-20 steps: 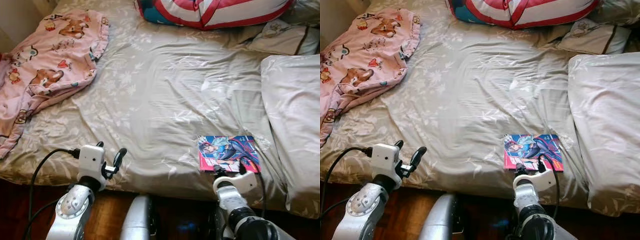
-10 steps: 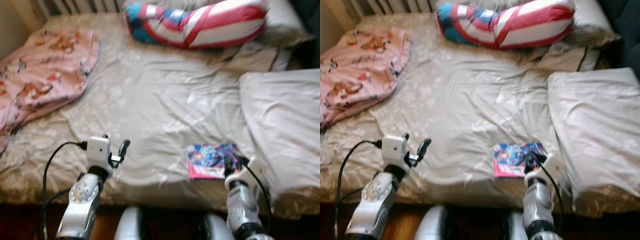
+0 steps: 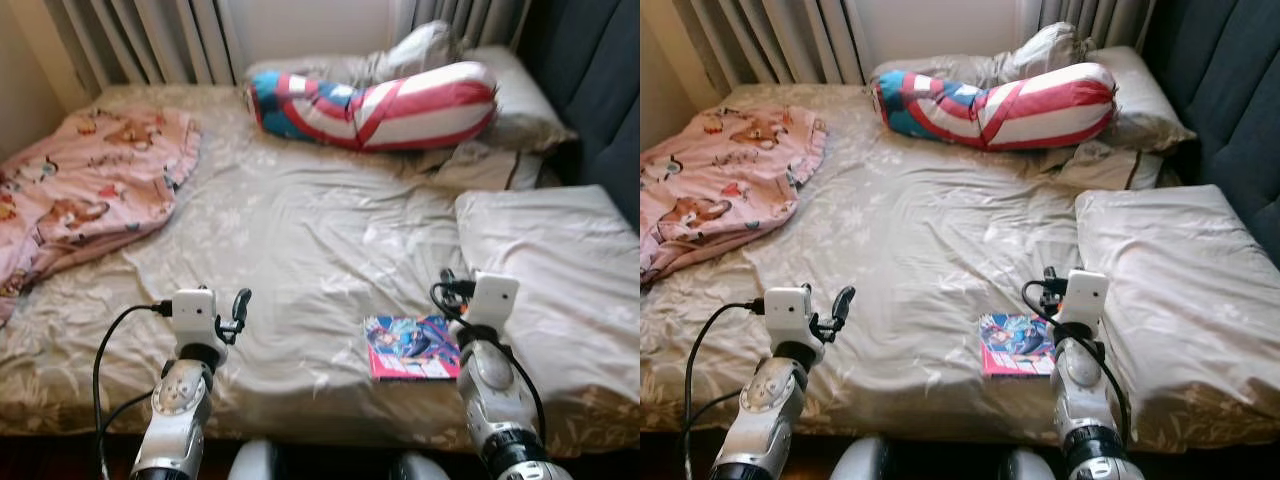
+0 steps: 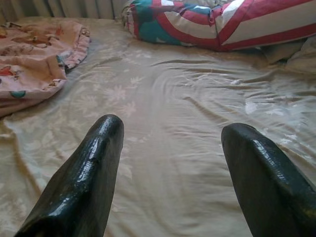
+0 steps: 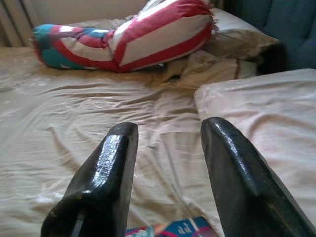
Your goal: Clean up the room
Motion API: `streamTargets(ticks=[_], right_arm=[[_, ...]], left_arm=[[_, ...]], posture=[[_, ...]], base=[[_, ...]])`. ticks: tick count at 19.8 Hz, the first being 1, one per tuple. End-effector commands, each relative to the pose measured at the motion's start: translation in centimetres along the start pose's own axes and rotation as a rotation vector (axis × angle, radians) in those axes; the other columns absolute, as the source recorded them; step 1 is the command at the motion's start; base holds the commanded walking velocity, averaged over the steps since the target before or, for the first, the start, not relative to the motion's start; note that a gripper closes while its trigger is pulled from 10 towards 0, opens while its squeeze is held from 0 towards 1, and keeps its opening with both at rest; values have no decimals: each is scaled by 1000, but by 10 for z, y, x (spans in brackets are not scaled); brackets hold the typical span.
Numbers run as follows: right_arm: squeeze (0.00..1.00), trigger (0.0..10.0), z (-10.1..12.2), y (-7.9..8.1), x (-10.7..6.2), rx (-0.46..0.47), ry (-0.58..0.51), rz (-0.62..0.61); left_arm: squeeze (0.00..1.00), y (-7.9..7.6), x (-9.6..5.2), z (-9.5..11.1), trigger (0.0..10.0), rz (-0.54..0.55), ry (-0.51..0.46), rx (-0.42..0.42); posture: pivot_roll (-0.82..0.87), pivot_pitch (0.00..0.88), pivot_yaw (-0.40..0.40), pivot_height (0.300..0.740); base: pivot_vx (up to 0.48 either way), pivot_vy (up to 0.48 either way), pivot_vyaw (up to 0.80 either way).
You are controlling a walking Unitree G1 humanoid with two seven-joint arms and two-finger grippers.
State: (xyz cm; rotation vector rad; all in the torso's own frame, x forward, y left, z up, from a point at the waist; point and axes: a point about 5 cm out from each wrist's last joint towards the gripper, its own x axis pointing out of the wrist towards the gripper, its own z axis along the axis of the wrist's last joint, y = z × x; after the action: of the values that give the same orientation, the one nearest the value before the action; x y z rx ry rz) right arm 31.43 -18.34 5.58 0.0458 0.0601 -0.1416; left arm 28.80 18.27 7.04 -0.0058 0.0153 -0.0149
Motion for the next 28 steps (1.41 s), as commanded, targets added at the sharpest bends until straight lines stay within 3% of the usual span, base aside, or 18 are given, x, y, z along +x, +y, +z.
streamTargets(ticks=[1, 4, 8, 11, 14, 17, 19, 24, 28], right_arm=[[0, 10000, -5, -1, -1, -12, 33, 5], [0, 10000, -16, -4, -4, -18, 88, 3], [0, 10000, -39, -13, -14, -47, 210, -21], [0, 10000, -76, -34, -41, -42, 418, -73], [0, 10000, -104, -51, -69, -68, 605, -103], [0, 10000, -132, -51, -104, -59, 775, -86], [0, 10000, -138, -43, -112, -66, 805, -46], [0, 10000, -140, -37, -113, -65, 800, -11], [0, 10000, -140, -34, -113, -38, 802, -21]], left_arm=[[0, 3, 2, 0, 10000, 14, -7, 12], [0, 14, 5, -7, 10000, 48, 29, 12], [0, 24, 0, -38, 10000, 49, 182, 42], [0, 34, -12, -66, 10000, 59, 347, 94], [0, 37, -28, -91, 10000, 94, 515, 40], [0, 35, -57, -120, 10000, 74, 704, 73], [0, 33, -70, -130, 10000, 83, 765, 72], [0, 25, -80, -139, 10000, 79, 831, 90], [0, 31, -84, -140, 10000, 95, 840, 96]], posture=[[-10, 0, -6, 705], [-8, 0, 2, 740], [-8, 0, 17, 740], [-1, 0, 24, 740], [-18, 0, 36, 740], [-6, 0, 39, 740], [-6, 0, 42, 740], [-6, 0, 44, 740], [-6, 0, 45, 740]], base=[[0, 0, 0], [0, 0, 0], [0, 0, 0], [0, 0, 0], [0, 0, 0], [0, 0, 0], [0, 0, 0], [0, 0, 320], [0, 360, 200]])
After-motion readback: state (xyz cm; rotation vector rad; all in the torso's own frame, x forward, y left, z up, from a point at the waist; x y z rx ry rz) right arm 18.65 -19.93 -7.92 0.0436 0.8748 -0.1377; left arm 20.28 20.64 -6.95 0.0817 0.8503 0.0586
